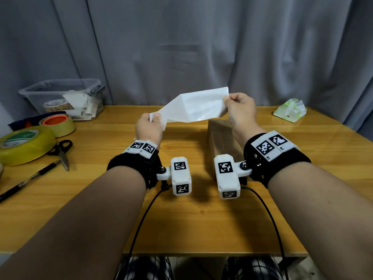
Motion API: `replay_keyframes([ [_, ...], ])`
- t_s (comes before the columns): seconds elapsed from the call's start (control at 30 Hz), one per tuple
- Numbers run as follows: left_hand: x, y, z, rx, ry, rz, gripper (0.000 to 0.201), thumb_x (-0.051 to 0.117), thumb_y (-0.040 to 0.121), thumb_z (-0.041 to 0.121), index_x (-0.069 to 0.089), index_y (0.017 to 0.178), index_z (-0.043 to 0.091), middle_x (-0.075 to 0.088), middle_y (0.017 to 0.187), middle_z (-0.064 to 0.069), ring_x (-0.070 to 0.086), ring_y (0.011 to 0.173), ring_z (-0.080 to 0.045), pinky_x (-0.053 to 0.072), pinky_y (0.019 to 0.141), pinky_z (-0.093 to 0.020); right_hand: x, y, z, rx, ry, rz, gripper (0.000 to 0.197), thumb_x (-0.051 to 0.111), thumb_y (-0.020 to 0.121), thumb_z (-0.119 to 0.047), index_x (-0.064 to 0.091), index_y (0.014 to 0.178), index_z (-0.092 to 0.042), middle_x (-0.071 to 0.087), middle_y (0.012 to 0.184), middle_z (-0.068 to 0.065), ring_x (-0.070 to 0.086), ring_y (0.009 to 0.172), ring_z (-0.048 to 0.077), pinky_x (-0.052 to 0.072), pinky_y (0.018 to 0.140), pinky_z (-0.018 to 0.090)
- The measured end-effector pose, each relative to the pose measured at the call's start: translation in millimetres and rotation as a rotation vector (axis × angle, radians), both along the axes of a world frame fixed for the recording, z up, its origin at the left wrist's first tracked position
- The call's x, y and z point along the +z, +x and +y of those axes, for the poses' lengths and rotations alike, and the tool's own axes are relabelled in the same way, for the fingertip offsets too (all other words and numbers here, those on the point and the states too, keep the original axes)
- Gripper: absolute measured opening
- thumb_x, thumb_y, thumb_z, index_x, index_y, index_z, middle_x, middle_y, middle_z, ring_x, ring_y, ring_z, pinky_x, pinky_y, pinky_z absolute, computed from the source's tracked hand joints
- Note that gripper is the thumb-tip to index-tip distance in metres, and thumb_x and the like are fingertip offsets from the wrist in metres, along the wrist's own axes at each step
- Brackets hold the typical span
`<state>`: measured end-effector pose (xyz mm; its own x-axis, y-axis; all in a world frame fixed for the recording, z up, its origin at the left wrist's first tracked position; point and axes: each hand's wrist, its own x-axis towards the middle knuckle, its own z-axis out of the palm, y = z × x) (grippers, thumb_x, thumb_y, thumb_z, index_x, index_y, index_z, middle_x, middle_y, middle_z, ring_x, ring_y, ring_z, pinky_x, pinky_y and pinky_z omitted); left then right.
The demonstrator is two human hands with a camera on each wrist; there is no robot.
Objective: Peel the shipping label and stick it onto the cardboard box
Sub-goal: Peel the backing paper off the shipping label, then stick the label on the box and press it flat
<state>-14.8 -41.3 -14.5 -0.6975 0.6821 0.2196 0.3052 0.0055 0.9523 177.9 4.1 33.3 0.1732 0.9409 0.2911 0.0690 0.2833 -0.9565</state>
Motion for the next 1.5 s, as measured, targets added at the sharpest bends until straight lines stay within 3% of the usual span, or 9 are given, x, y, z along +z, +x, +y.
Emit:
replay_keyframes([
  [0.17,-4,-4,-3,0.009,-0.006,-0.002,0.022,0.049,0.089,0.034,0.052,0.072,0.019,0.067,0.09,-0.01,0.062,0.095,-0.037,0.042,0.099,-0.052,-3,4,-1,-0.007,-0.002,-0.003,0.02,0.055,0.086,-0.008,0.058,0.069,-0.017,0.057,0.063,-0.002,0.052,0.06,0.01,0.046,0.059,0.02],
  [0.37,-4,-6,-5,0.014,-0.001,-0.025,0.023,0.049,0.089,0.034,0.051,0.072,0.02,0.062,0.085,-0.005,0.061,0.092,-0.035,0.043,0.099,-0.05,-5,7,1,-0.021,0.01,0.0,0.015,0.054,0.087,-0.009,0.059,0.076,-0.016,0.056,0.065,-0.006,0.051,0.059,0.006,0.045,0.053,0.012],
  [0.57,1,-5,-4,0.007,0.068,-0.104,0.019,0.049,0.092,0.024,0.051,0.076,0.014,0.049,0.066,0.007,0.049,0.076,-0.022,0.039,0.072,-0.027,-4,6,6,-0.058,0.011,0.051,0.022,0.052,0.083,-0.007,0.055,0.065,-0.02,0.055,0.062,-0.002,0.05,0.061,0.01,0.044,0.059,0.017],
  [0.83,5,-18,-12,0.09,0.056,0.096,0.026,0.043,0.094,0.031,0.043,0.073,0.015,0.055,0.081,-0.011,0.057,0.092,-0.038,0.043,0.096,-0.048,1,23,9,-0.277,0.039,0.222,0.007,0.05,0.085,-0.01,0.056,0.083,-0.012,0.052,0.067,-0.005,0.044,0.058,0.005,0.041,0.059,0.021],
  [0.97,7,-20,-11,-0.108,0.012,0.225,0.022,0.048,0.092,0.028,0.051,0.096,0.006,0.054,0.089,-0.007,0.053,0.083,-0.026,0.045,0.081,-0.037,6,22,-1,-0.184,0.095,0.157,0.008,0.05,0.087,-0.009,0.057,0.089,-0.012,0.052,0.066,-0.007,0.045,0.056,0.003,0.039,0.051,0.011],
  [1.1,10,-6,-10,-0.303,-0.023,0.113,0.012,0.057,0.088,0.011,0.048,0.098,0.01,0.057,0.095,-0.007,0.056,0.082,-0.018,0.043,0.063,-0.021,8,14,-9,-0.1,0.053,0.185,0.012,0.051,0.086,-0.007,0.06,0.095,-0.01,0.057,0.07,-0.004,0.052,0.062,0.007,0.045,0.061,0.018],
  [1.27,0,-8,-14,-0.315,-0.169,0.016,0.022,0.061,0.086,0.012,0.047,0.102,0.012,0.055,0.1,-0.01,0.052,0.09,-0.02,0.04,0.061,-0.022,5,12,-25,-0.043,-0.011,0.219,0.031,0.05,0.08,0.002,0.055,0.108,-0.011,0.057,0.076,-0.003,0.053,0.062,0.005,0.043,0.047,0.008],
  [1.4,-12,-21,-18,-0.311,-0.423,0.097,0.043,0.064,0.085,0.027,0.047,0.12,0.008,0.057,0.115,-0.009,0.055,0.107,-0.026,0.047,0.085,-0.031,1,14,-33,-0.048,-0.01,0.181,0.03,0.046,0.077,0.003,0.052,0.096,-0.02,0.05,0.063,-0.002,0.045,0.045,0.004,0.039,0.045,0.014],
  [1.5,-7,-20,-20,-0.223,-0.456,0.365,0.058,0.053,0.085,0.051,0.045,0.129,0.014,0.051,0.135,-0.014,0.043,0.127,-0.033,0.034,0.109,-0.045,2,13,-34,-0.037,0.028,0.051,0.021,0.047,0.081,-0.003,0.063,0.082,-0.017,0.056,0.067,-0.004,0.053,0.066,0.008,0.045,0.065,0.022],
])
